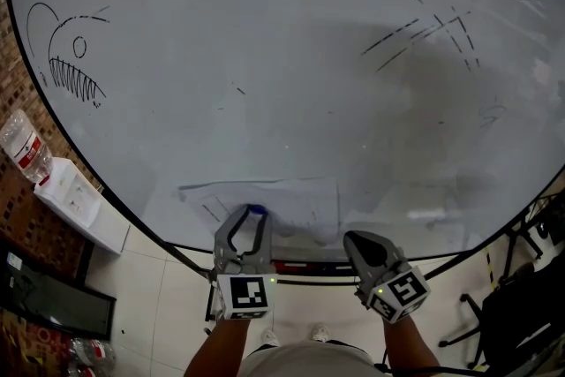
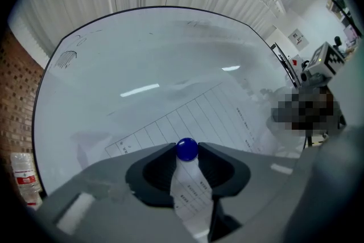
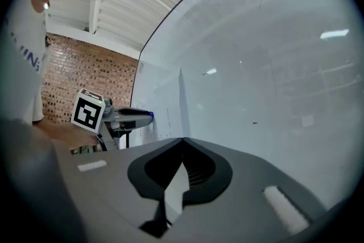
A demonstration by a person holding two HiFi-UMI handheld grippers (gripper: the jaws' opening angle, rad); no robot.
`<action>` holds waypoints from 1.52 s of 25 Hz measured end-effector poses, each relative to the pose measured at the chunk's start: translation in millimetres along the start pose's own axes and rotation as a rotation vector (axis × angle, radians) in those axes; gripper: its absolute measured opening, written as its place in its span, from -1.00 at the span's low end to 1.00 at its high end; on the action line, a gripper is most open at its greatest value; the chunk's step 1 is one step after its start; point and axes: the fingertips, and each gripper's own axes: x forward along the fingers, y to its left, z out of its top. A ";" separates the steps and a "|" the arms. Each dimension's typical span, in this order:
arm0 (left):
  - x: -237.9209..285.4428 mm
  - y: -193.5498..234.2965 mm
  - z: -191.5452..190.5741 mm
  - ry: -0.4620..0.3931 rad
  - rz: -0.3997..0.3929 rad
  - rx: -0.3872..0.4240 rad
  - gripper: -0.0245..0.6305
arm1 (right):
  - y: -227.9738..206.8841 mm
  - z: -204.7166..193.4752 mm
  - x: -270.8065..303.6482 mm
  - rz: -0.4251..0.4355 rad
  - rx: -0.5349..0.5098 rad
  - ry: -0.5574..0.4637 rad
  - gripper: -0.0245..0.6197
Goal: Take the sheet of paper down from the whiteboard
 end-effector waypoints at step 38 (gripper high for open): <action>-51.4 21.0 -81.3 0.057 -0.102 -0.401 -0.54 | -28.2 -55.6 -38.3 -0.067 0.069 0.155 -0.90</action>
